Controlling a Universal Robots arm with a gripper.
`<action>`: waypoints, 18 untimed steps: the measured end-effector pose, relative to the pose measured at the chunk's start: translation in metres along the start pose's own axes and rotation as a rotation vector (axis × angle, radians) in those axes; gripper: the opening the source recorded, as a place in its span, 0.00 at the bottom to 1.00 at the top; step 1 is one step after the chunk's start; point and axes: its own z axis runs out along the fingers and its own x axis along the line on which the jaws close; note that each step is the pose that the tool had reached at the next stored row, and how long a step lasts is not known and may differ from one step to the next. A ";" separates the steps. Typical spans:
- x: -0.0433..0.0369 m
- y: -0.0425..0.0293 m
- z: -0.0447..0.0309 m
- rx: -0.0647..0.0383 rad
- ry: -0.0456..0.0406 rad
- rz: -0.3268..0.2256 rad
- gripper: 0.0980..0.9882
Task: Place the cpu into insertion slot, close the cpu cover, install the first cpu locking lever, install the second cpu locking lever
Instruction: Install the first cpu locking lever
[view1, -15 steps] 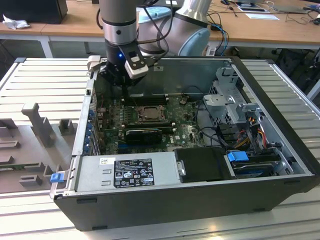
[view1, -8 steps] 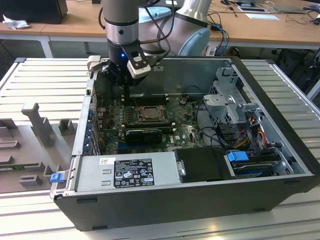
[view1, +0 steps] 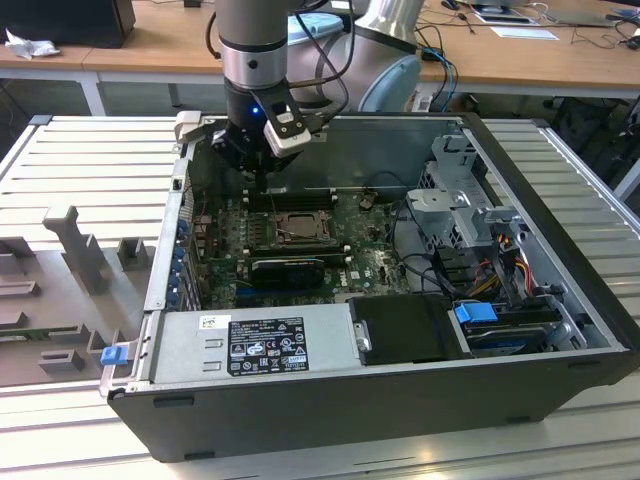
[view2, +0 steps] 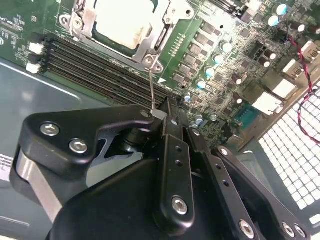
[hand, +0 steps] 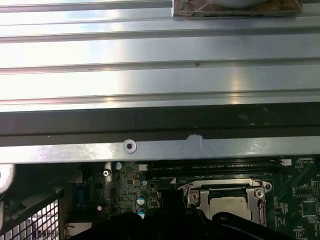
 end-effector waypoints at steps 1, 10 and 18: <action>-0.0009 0.0000 0.0000 0.000 0.0001 0.000 0.01; -0.0074 0.0002 0.0000 0.000 0.0002 0.000 0.01; -0.0100 0.0004 0.0000 0.000 0.0001 0.000 0.01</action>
